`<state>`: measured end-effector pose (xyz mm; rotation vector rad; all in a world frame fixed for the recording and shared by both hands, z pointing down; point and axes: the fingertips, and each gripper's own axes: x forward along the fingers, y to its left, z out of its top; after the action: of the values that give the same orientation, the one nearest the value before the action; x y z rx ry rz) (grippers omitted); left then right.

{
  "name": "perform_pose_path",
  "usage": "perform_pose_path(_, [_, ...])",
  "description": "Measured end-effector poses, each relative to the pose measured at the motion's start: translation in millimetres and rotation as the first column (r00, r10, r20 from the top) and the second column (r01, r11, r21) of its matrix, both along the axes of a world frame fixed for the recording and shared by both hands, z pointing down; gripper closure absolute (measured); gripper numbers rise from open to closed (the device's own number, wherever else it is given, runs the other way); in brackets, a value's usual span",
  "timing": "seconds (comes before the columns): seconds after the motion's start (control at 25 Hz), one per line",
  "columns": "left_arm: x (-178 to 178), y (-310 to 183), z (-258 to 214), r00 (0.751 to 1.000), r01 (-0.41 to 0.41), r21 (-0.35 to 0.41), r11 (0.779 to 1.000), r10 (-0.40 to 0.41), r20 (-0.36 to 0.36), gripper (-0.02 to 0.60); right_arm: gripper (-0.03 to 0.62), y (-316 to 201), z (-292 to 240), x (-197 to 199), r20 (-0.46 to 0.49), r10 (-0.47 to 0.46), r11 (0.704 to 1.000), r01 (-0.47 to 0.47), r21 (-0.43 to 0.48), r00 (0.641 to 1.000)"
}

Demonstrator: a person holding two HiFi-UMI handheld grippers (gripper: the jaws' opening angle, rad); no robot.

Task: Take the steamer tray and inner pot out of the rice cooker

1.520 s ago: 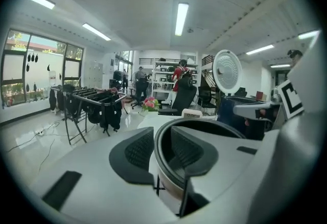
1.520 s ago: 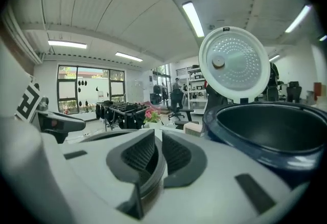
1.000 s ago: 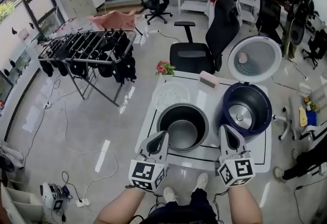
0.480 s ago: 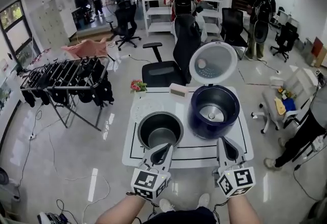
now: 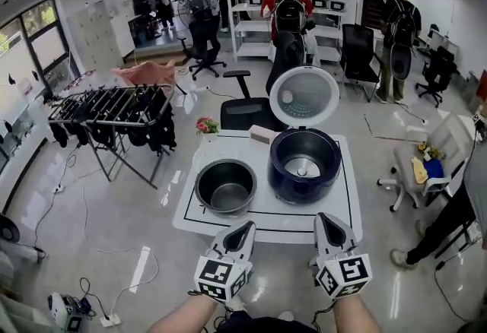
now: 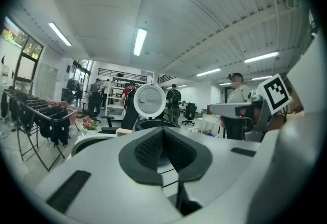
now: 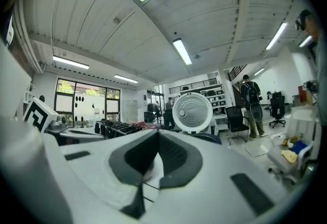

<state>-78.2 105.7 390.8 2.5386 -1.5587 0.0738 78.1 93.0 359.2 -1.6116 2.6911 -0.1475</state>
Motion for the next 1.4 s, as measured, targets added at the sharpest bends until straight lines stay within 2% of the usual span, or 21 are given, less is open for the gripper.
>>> perform_pose_path(0.2, [30,47,9,0.995,0.097,-0.030,0.995,-0.097,0.005,0.578,0.594,28,13,25,0.009,-0.110,0.993,0.110,-0.034,0.994])
perform_pose_path(0.48, [47,88,21,0.979,0.205,-0.056,0.977,-0.204,0.027,0.578,0.594,52,29,41,0.016,-0.202,0.977,0.203,-0.061,0.979])
perform_pose_path(0.84, [65,95,24,0.976,0.214,-0.049,0.976,-0.213,0.037,0.578,0.594,62,35,60,0.043,-0.202,0.977,0.205,-0.061,0.978])
perform_pose_path(1.4, [70,106,15,0.977,0.212,-0.033,0.977,-0.211,0.031,0.578,0.594,74,30,59,0.024,-0.218,0.974,0.219,-0.054,0.976])
